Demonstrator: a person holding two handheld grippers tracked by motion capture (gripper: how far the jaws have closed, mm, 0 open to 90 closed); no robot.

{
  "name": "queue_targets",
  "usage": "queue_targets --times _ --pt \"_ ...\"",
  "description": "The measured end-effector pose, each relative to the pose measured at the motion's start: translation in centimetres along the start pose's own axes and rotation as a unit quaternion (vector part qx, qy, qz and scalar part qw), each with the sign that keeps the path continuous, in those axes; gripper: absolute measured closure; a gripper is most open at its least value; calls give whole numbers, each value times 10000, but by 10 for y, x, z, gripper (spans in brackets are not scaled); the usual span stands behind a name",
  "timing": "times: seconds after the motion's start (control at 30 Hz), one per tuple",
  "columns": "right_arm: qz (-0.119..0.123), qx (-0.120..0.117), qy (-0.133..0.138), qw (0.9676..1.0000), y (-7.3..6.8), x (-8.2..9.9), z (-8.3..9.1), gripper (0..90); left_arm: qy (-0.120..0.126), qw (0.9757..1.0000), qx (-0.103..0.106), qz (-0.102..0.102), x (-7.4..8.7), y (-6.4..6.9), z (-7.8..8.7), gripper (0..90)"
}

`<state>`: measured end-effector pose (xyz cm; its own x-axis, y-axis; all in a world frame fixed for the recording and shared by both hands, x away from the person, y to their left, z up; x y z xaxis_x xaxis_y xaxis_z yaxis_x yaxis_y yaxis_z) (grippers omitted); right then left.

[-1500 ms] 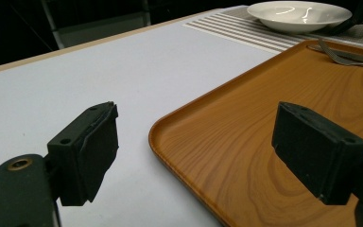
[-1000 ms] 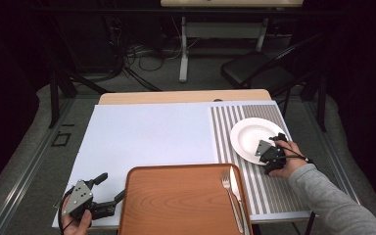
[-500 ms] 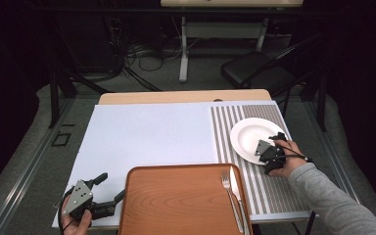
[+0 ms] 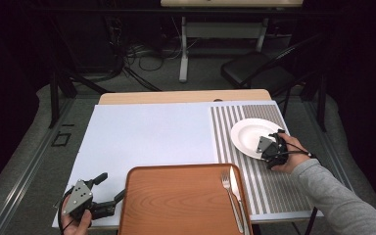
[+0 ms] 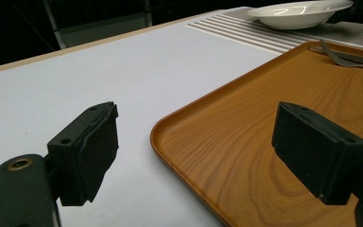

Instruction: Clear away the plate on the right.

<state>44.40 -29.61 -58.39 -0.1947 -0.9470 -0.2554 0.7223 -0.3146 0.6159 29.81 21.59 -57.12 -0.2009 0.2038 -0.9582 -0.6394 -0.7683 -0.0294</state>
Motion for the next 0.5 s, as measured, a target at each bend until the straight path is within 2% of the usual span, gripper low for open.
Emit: queue_targets --times 0.07,0.17,0.23,0.4,0.47,0.5 --pt "47 -7 8 10000 3 -1 2 202 6 10000 2 2 0 0 0 157" --pt "58 -104 49 9999 6 -3 5 333 2 10000 3 -5 0 0 0 157" --pt "-2 -206 -22 9998 6 -3 6 405 9 10000 10 2 0 0 0 157" --pt "200 -344 -39 9992 7 -4 5 509 5 10000 13 -5 0 0 0 156" --pt "376 -395 -56 9985 6 -5 5 522 7 10000 6 -10 0 0 0 157" --pt "373 -428 -44 9984 5 -5 5 531 10 10000 15 -6 0 0 0 157"
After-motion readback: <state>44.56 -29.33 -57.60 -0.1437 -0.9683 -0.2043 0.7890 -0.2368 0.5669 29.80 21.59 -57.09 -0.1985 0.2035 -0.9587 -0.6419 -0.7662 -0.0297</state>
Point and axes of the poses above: each handheld gripper's, and its own axes: z roughly backward along the jaws, x roughly out of its underside, y roughly to its right, the point moved 9 cm from there along -z, roughly forward along the jaws, and after that the axes turned 3 degrees about y, right-handed, at the moved point
